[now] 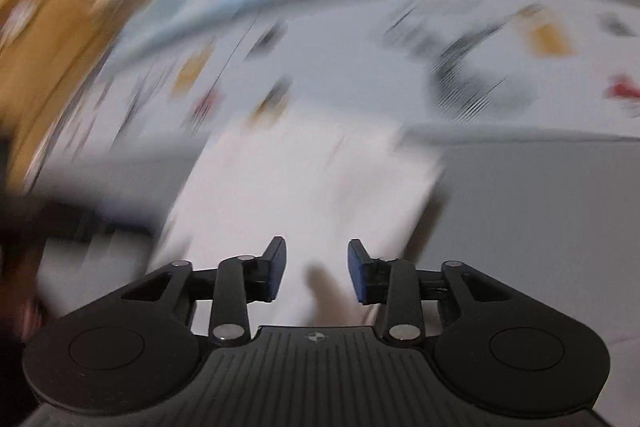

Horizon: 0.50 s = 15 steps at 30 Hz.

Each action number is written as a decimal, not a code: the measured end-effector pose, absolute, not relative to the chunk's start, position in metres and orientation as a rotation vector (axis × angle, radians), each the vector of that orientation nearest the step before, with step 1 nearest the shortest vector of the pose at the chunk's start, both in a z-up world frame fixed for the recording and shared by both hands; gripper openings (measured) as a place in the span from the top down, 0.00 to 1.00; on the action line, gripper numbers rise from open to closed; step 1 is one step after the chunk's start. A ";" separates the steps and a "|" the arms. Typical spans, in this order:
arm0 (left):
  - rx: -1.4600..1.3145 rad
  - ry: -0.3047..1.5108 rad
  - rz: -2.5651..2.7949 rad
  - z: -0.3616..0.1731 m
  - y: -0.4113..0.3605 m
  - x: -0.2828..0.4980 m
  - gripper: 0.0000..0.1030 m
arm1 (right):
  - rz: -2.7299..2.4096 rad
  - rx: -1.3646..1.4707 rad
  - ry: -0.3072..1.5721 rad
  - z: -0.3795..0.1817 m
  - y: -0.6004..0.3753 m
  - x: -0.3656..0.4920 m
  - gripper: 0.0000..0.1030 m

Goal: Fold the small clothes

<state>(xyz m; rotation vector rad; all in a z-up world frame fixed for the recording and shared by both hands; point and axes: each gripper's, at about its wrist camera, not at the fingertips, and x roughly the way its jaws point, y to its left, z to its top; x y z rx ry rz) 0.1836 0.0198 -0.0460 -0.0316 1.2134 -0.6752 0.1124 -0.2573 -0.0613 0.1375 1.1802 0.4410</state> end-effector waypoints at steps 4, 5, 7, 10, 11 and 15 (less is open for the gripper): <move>0.119 1.302 -0.640 -0.078 0.007 0.178 0.73 | 0.392 -0.159 1.335 -0.095 -0.250 0.091 0.51; 0.085 1.302 -0.632 -0.075 0.009 0.179 0.73 | 0.403 -0.133 1.324 -0.092 -0.253 0.090 0.51; 0.026 1.286 -0.613 -0.065 0.015 0.180 0.73 | 0.426 -0.047 1.288 -0.082 -0.260 0.091 0.51; 0.013 1.247 -0.655 -0.052 0.019 0.171 0.71 | 0.459 0.031 1.282 -0.077 -0.261 0.089 0.51; 0.021 1.250 -0.664 -0.053 0.021 0.167 0.71 | 0.456 0.020 1.300 -0.082 -0.258 0.089 0.51; 0.169 1.320 -0.684 -0.072 0.011 0.150 0.71 | 0.484 -0.070 1.341 -0.090 -0.245 0.088 0.93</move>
